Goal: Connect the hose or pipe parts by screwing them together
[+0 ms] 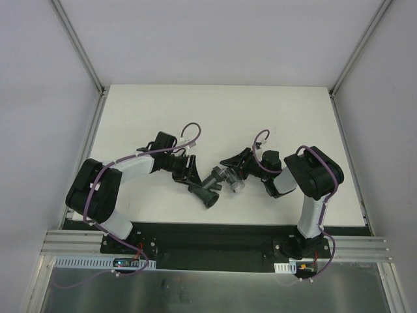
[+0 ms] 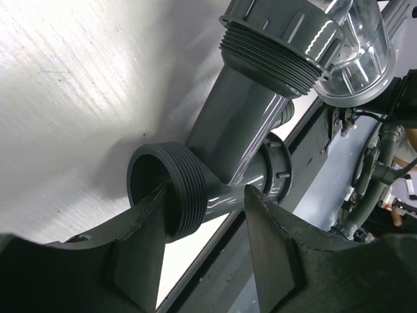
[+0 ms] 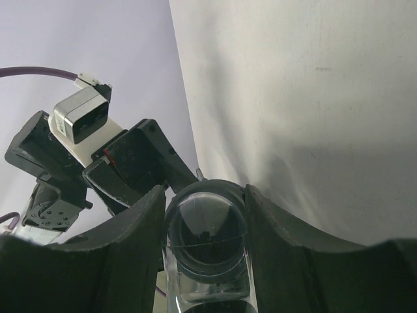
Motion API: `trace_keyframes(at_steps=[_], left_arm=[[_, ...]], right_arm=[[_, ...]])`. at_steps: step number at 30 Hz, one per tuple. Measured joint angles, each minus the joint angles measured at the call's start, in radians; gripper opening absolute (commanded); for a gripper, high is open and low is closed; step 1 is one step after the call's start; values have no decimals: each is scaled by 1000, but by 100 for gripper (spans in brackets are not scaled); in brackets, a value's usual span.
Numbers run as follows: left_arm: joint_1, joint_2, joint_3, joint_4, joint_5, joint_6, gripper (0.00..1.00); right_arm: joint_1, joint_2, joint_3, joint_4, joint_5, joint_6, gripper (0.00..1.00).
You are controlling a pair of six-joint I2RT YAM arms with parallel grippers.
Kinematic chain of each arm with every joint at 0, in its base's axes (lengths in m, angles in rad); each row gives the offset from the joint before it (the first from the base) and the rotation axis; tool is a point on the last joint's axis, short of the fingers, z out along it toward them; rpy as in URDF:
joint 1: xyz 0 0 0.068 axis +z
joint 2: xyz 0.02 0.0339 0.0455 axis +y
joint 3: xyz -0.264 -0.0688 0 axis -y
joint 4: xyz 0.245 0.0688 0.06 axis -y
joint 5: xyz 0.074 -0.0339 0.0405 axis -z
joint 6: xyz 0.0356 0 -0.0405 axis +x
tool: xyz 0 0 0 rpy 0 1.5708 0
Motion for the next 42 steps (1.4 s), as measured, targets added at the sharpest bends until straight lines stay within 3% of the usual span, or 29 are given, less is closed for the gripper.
trace_keyframes(at_steps=[13,16,19,23,24,26,27,30,35,42], left_arm=[[8,15,-77,74,89,-102,48],[21,15,-113,116,105,-137,43],[34,15,-145,177,137,-187,35],[36,15,-174,270,179,-256,6],[39,15,-175,286,196,-266,0],[41,15,-175,300,220,-292,0],[41,15,-173,303,226,-302,0],[40,18,-142,253,227,-296,0],[39,26,-5,56,195,-186,0],[37,27,154,-171,136,3,0]], right_arm=[[0,0,-3,0,-20,-16,1],[0,0,-5,0,-26,-16,1],[0,0,-5,0,-26,-19,1],[-1,0,-8,-2,-39,-26,1],[-1,0,-11,-2,-43,-30,3],[-5,0,-16,-3,-49,-31,12],[-7,0,-17,-1,-52,-31,24],[-10,0,-17,-1,-52,-26,35],[-25,-1,-17,10,-46,-14,44],[-53,-37,-17,17,-49,-15,65]])
